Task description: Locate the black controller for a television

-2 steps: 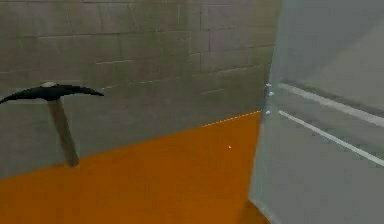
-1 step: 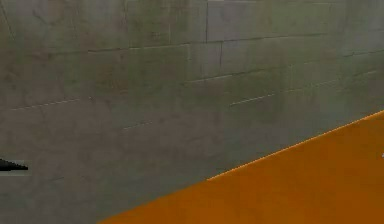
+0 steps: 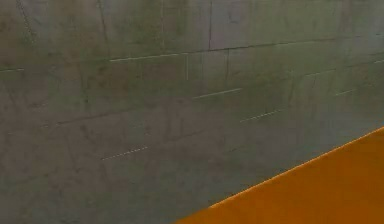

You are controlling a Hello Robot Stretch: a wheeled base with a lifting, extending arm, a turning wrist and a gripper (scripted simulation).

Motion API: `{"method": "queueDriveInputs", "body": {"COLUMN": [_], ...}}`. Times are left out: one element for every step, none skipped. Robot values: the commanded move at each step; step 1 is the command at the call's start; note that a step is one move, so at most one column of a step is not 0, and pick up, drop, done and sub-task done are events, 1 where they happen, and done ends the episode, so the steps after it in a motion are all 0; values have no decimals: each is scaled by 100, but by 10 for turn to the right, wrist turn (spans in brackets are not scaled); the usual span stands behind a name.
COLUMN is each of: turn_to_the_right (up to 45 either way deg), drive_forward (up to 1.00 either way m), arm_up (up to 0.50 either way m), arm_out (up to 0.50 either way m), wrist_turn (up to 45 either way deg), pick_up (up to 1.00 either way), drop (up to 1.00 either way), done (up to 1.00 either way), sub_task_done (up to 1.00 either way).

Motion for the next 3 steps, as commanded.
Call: {"method": "queueDriveInputs", "body": {"turn_to_the_right": [450, 120, 0], "drive_forward": [0, 0, 45], "arm_up": [0, 0, 0], "arm_out": [0, 0, 0], "wrist_turn": [0, 0, 0], "pick_up": [0, 0, 0], "drop": [0, 0, 0], "done": [0, 0, 0], "sub_task_done": [0, 0, 0]}}
